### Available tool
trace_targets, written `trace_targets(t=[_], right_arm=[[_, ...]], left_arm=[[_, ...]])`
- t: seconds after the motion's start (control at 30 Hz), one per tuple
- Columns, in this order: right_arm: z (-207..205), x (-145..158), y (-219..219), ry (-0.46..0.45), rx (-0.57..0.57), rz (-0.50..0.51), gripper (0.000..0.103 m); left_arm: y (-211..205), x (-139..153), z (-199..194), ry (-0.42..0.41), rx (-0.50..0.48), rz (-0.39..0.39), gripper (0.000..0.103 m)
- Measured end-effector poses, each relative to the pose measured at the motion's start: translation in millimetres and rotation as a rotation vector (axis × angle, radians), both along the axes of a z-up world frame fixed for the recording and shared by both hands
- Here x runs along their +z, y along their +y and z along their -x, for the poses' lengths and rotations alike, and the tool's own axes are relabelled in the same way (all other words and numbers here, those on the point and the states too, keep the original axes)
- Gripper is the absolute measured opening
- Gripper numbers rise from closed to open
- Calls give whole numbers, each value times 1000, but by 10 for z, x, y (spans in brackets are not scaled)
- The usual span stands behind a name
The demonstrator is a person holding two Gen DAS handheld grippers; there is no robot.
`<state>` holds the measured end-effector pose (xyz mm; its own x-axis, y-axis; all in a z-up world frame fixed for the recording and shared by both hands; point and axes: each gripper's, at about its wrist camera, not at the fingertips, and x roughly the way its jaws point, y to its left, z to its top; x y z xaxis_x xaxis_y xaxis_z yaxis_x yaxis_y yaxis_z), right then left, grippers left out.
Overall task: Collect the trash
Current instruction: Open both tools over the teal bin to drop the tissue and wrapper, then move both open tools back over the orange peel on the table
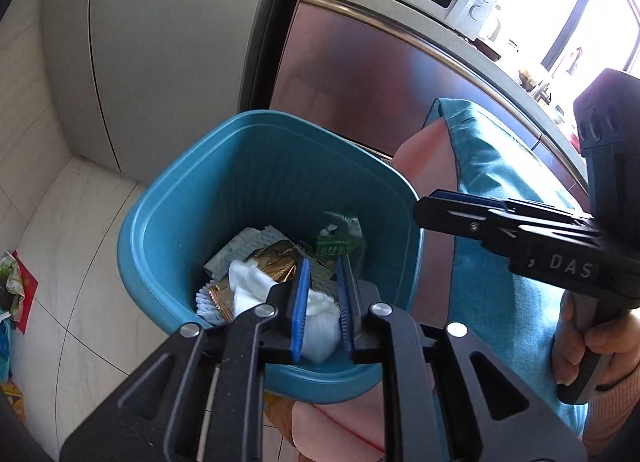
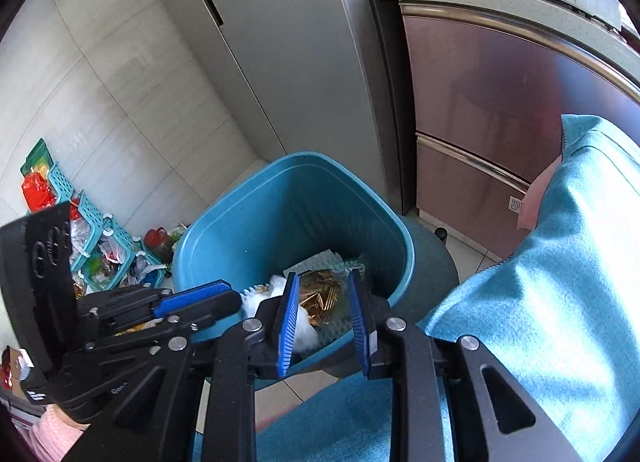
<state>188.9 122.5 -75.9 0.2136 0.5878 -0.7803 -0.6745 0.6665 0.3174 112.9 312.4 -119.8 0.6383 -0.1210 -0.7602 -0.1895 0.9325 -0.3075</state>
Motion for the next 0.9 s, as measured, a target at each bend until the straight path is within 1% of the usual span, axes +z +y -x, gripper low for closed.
trace_targets(t=[0.13,0.2,0.27,0.4,0.47,0.5,0.6,0.67,0.8,0.9], right_arm=[[5,8,-123,9,-18,-30,25],[16,37,-206,10,-25,-49,25],[34,70,-290,9,-31,-67,26],[76,188,-467,-9,-40,-109,27],[131,266,-595,-26,-40,-135,28],[172,307,-654,-37,-43,-147,29],[313,424,-881,-72,-52,-182,33],[414,484,-1054,-96,-66,-194,34],[576,579,-1452,-133,-113,-213,36],[696,620,-1805,-155,-168,-221,38]], left_arm=[[-26,-9,21,-4,-9,6,14],[-55,21,58,-13,-13,-4,15],[-88,64,94,-28,-22,-10,19],[-206,211,195,-72,-45,-29,24],[-291,301,257,-102,-64,-36,32],[-335,339,290,-114,-74,-42,33],[-511,463,376,-156,-118,-60,38],[-634,533,416,-181,-151,-52,45],[-871,638,457,-214,-212,-27,48],[-1113,684,457,-224,-266,-10,48]])
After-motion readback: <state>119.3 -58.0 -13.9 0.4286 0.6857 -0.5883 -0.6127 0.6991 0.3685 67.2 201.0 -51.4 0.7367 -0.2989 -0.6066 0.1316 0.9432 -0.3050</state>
